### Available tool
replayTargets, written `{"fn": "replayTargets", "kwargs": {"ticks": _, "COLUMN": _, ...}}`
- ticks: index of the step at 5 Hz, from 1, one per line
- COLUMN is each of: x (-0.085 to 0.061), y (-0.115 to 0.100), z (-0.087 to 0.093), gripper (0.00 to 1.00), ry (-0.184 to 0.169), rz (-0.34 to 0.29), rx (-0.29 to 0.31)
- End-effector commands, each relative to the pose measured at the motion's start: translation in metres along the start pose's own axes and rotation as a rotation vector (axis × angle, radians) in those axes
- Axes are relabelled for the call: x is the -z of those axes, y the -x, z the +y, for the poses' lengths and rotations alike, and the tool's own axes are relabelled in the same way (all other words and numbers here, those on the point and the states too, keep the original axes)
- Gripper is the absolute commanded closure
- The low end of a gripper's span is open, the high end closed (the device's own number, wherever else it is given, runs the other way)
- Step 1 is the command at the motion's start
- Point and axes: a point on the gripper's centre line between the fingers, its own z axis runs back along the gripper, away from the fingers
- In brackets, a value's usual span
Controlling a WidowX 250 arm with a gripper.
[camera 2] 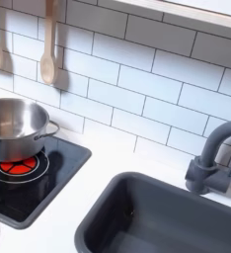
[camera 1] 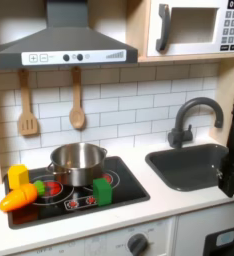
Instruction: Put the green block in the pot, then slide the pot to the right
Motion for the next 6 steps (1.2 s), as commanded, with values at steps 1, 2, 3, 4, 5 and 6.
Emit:
{"fn": "replayTargets", "kwargs": {"ticks": 1, "x": 0.000, "y": 0.000, "z": 0.000, "gripper": 0.00, "ry": 0.000, "rz": 0.000, "rx": 0.000}}
{"fn": "replayTargets", "kwargs": {"ticks": 2, "x": 0.002, "y": -0.013, "z": 0.006, "gripper": 0.00, "ry": -0.010, "rz": -0.007, "rx": -0.006}}
{"fn": "replayTargets", "kwargs": {"ticks": 3, "x": 0.010, "y": -0.027, "z": 0.015, "gripper": 0.00, "ry": -0.020, "rz": 0.005, "rx": 0.002}}
{"fn": "replayTargets", "kwargs": {"ticks": 4, "x": 0.010, "y": -0.039, "z": 0.025, "gripper": 0.00, "ry": -0.028, "rz": 0.000, "rx": -0.002}}
{"fn": "replayTargets", "kwargs": {"ticks": 5, "x": 0.012, "y": -0.053, "z": 0.038, "gripper": 0.00, "ry": -0.043, "rz": -0.006, "rx": 0.004}}
{"fn": "replayTargets", "kwargs": {"ticks": 6, "x": 0.013, "y": -0.066, "z": 0.047, "gripper": 0.00, "ry": -0.053, "rz": -0.017, "rx": 0.005}}
